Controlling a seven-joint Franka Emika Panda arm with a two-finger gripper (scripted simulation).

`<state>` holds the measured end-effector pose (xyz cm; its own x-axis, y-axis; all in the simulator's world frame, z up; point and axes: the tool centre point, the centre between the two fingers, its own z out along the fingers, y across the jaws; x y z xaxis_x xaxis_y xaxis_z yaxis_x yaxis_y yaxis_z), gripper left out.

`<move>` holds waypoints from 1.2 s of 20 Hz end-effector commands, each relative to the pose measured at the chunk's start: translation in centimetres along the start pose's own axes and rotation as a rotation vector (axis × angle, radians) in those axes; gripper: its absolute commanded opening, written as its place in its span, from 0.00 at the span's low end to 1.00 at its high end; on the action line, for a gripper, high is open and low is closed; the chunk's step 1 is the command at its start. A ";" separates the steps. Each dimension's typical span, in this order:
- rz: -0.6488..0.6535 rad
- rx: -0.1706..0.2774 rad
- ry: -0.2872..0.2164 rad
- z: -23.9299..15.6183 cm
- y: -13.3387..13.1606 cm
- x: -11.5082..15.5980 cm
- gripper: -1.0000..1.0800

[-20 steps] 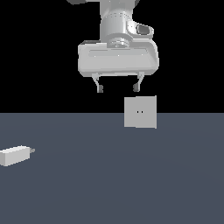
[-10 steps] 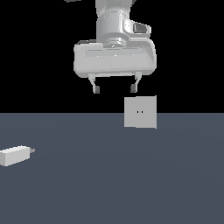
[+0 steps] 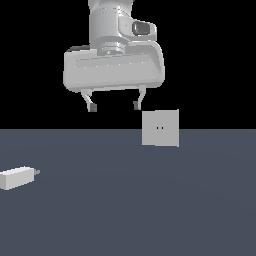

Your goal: Plug the charger into the wall socket.

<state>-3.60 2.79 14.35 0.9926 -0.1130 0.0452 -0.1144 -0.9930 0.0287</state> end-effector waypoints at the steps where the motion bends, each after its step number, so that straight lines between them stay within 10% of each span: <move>1: 0.023 0.000 0.021 0.4 -1.2 -0.8 0.96; 24: 0.206 -0.014 0.184 4.5 -10.9 -4.9 0.96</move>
<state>-6.92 13.38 9.64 0.9296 -0.2939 0.2222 -0.3047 -0.9523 0.0151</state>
